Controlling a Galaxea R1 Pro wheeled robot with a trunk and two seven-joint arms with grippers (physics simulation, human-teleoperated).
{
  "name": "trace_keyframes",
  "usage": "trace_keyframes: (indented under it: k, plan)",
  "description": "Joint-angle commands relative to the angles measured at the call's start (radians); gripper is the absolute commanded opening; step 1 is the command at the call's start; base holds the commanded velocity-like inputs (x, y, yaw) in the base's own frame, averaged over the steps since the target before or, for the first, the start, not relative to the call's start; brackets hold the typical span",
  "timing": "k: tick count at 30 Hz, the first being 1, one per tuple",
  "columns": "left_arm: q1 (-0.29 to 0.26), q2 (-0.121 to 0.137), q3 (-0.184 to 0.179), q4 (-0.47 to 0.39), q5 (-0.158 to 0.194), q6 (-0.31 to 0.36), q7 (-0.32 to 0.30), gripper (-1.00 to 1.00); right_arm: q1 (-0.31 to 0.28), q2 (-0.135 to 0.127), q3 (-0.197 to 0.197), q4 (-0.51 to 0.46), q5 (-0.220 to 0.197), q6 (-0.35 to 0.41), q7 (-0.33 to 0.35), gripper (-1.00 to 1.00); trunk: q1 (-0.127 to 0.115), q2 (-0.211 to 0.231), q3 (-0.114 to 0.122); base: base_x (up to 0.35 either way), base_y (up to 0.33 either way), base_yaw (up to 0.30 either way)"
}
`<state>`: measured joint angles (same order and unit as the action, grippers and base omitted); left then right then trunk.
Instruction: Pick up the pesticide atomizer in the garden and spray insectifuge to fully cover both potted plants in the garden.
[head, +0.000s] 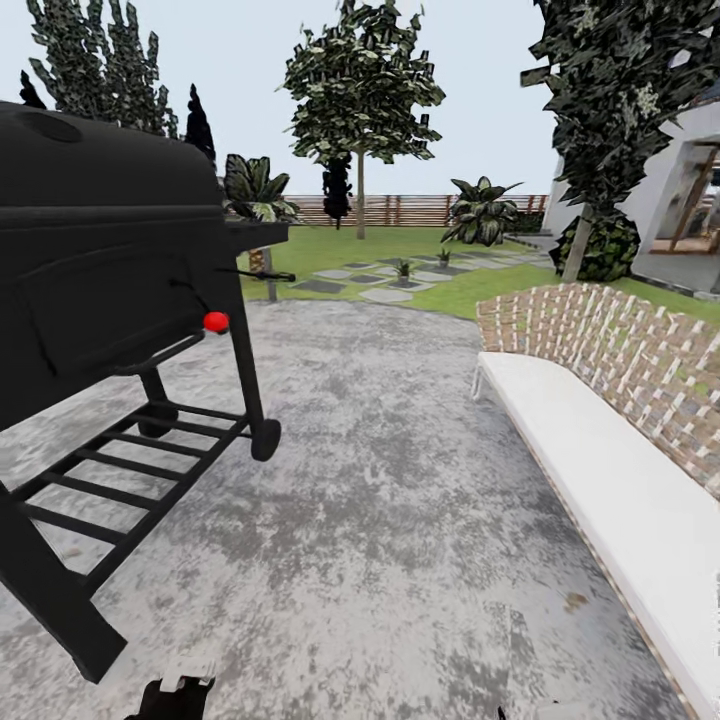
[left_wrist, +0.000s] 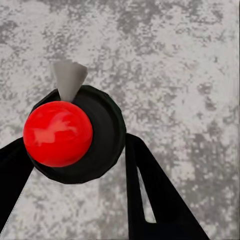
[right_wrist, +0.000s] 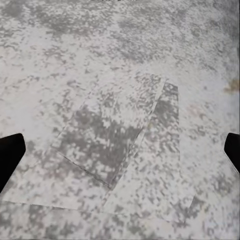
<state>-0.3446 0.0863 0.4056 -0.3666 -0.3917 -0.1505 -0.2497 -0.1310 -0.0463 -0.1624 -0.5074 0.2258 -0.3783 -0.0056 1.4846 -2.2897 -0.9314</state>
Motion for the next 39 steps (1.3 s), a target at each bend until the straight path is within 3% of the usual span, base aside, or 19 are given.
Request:
trace_keyframes:
  k: [1,16,39]
  plan:
    - [-0.001,0.0,0.009,0.0,-0.009,-0.004,-0.006,-1.0,-0.001,0.001,-0.005,0.001,0.01,-0.004,-0.001,1.0,0.0,0.0,-0.001,0.34,0.0,-0.3]
    - [-0.001,0.0,0.009,0.0,-0.009,-0.004,-0.006,-1.0,-0.001,0.002,-0.004,0.001,0.01,-0.004,-0.001,1.0,0.0,0.0,-0.001,0.339,0.0,-0.287]
    - [-0.001,0.0,0.009,0.001,-0.008,-0.004,-0.006,-1.0,-0.001,0.003,-0.003,0.003,0.01,-0.003,0.001,1.0,0.0,0.0,-0.001,0.339,0.0,-0.011]
